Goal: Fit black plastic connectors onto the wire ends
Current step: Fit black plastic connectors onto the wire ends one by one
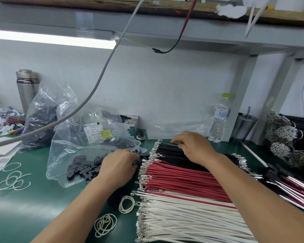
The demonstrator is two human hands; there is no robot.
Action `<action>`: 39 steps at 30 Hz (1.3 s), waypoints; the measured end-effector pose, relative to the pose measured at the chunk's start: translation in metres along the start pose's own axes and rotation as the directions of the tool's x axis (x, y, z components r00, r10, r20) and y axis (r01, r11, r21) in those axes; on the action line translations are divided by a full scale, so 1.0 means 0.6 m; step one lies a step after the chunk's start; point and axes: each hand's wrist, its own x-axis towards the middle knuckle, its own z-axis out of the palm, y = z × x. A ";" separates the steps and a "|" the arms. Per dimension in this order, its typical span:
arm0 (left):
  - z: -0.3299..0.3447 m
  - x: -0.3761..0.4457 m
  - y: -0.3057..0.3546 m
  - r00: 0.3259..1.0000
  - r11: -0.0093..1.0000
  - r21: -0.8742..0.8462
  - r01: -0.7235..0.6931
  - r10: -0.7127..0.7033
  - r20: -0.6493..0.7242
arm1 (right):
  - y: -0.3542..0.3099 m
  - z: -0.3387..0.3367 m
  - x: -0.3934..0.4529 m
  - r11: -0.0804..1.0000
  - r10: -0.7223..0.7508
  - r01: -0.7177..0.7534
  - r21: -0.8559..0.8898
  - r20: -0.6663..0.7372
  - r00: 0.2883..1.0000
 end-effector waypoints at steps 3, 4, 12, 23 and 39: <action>0.004 0.001 0.002 0.999 0.999 0.014 -0.043 0.042 0.030 | -0.002 -0.034 0.003 0.998 -0.049 0.046 -0.049 -0.050 0.998; 0.003 0.002 0.003 0.999 0.999 0.018 -0.033 0.033 0.020 | -0.006 -0.049 0.002 0.995 -0.070 0.063 -0.073 -0.100 0.993; -0.004 0.003 0.002 0.995 0.990 -0.102 0.101 -0.102 -0.008 | -0.027 -0.037 -0.119 0.987 -0.071 0.105 0.119 -0.256 0.964; -0.026 -0.013 -0.003 0.987 0.878 -0.473 0.079 -0.136 -0.087 | -0.012 0.018 -0.168 0.975 0.082 -0.036 0.218 -0.208 0.975; -0.038 -0.077 0.065 0.991 0.752 -0.659 0.002 -0.091 -0.101 | -0.064 -0.009 -0.178 0.934 -0.114 0.225 0.276 -0.368 0.923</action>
